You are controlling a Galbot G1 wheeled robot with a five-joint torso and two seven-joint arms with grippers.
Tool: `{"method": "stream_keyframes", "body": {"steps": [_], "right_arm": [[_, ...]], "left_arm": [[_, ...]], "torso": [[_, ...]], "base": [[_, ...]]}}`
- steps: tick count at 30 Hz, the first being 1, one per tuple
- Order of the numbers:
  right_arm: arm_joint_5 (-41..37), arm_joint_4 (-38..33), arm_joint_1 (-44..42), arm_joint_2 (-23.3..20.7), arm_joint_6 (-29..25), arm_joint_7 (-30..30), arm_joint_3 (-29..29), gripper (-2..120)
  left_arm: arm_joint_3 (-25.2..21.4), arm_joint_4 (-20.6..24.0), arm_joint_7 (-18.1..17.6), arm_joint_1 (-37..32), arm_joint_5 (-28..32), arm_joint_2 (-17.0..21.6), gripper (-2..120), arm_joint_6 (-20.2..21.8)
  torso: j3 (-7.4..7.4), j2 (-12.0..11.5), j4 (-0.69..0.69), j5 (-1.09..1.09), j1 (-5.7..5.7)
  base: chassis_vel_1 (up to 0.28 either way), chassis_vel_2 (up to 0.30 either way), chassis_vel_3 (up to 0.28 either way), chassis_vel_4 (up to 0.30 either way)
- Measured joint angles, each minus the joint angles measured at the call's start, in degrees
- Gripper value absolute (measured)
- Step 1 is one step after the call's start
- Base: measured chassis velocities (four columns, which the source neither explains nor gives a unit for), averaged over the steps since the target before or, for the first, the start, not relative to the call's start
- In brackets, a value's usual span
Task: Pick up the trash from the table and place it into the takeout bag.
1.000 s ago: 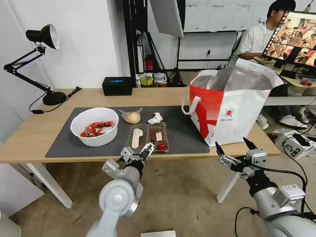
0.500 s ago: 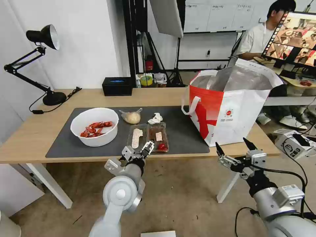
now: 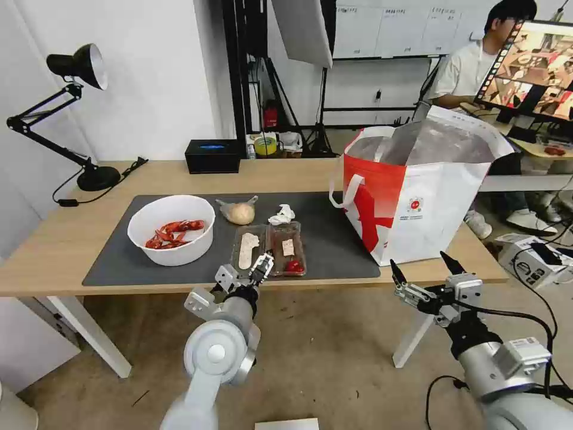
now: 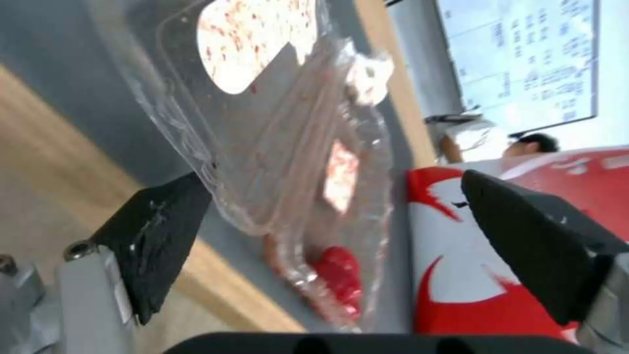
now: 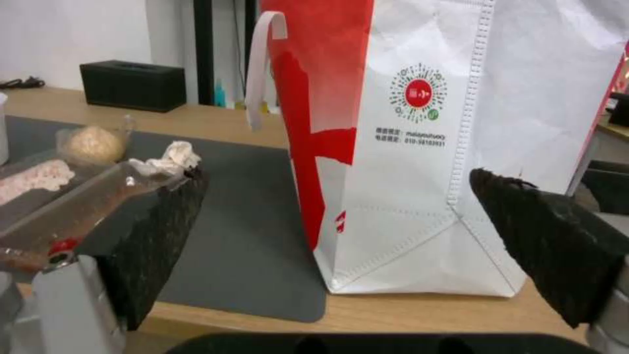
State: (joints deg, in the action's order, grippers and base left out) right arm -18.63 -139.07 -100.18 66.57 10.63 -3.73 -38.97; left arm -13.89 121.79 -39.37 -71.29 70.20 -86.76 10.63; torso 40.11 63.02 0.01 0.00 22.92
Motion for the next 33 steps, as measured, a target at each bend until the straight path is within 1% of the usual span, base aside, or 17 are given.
{"method": "stream_keyframes", "body": {"steps": [5,8,9,11,13,15,21,23,28,30,32,33], "right_arm": [[0.23,-0.13,-0.30,0.17,-0.35,0.10,0.01,100],[0.30,-0.33,-0.49,0.23,-0.44,0.15,0.01,100],[0.30,-0.33,-0.49,0.23,-0.44,0.15,0.01,100],[0.36,-0.46,-0.59,0.27,-0.47,0.16,0.01,100],[0.37,-0.47,-0.59,0.28,-0.47,0.16,0.01,100],[0.51,-0.63,-0.75,0.37,-0.49,0.16,0.00,100],[0.69,-1.05,-1.09,0.53,-0.53,0.17,0.00,100],[0.73,-1.38,-1.34,0.55,-0.56,0.17,-0.09,100],[0.74,-2.02,-1.94,0.58,-0.62,0.17,-0.45,100],[0.77,-2.54,-2.57,0.85,-0.75,0.17,-0.77,100],[0.77,-2.59,-2.68,0.92,-0.82,0.17,-0.85,100],[0.80,-2.73,-2.89,1.09,-1.03,0.17,-1.01,100]], "left_arm": [[-0.25,0.50,1.28,-0.18,0.22,-0.21,100,-0.92],[-0.82,1.12,3.35,-0.39,0.24,-0.08,100,-1.93],[-0.82,1.12,3.35,-0.39,0.24,-0.08,100,-1.93],[-1.30,1.77,5.12,-0.39,0.47,0.26,100,-2.69],[-1.34,1.85,5.30,-0.39,0.54,0.29,100,-2.77],[-1.76,2.59,6.77,-0.32,1.42,0.54,100,-3.24],[-1.81,3.33,8.29,-0.14,2.34,0.53,100,-3.47],[-1.25,3.47,9.26,-0.02,2.47,0.29,100,-3.48],[0.19,3.14,9.80,0.73,2.49,-0.07,100,-3.44],[2.25,1.79,9.80,2.33,2.18,-0.34,100,-3.11],[2.75,1.38,9.75,2.64,1.96,-0.40,100,-2.93],[4.04,0.32,9.60,3.20,1.17,-0.44,100,-2.31]], "torso": [[0.00,0.00,-0.01,0.00,0.00],[0.00,0.00,-0.01,0.00,0.00],[0.00,0.00,-0.01,0.00,0.00],[0.00,0.00,-0.01,0.00,0.00],[0.00,0.00,-0.01,0.00,0.00],[0.00,0.00,-0.01,0.00,0.00],[0.00,0.00,-0.01,0.01,0.00],[0.00,0.00,-0.01,0.01,0.00],[-0.01,0.00,-0.01,0.01,0.00],[-0.01,0.00,-0.01,0.01,0.00],[-0.01,0.00,-0.01,0.01,0.00],[-0.01,0.00,-0.01,0.01,0.00]], "base": [[0.000,0.000,0.000,0.000],[0.000,0.000,0.000,0.000],[0.000,0.000,0.000,0.000],[0.000,0.000,0.000,0.000],[0.000,0.000,0.000,0.000],[0.000,0.000,0.000,0.000],[0.000,0.000,0.000,0.000],[0.000,0.000,0.000,0.000],[0.000,0.000,0.000,0.000],[0.000,0.000,0.000,0.000],[0.000,0.000,0.000,0.000],[0.000,0.000,0.000,0.000]]}}
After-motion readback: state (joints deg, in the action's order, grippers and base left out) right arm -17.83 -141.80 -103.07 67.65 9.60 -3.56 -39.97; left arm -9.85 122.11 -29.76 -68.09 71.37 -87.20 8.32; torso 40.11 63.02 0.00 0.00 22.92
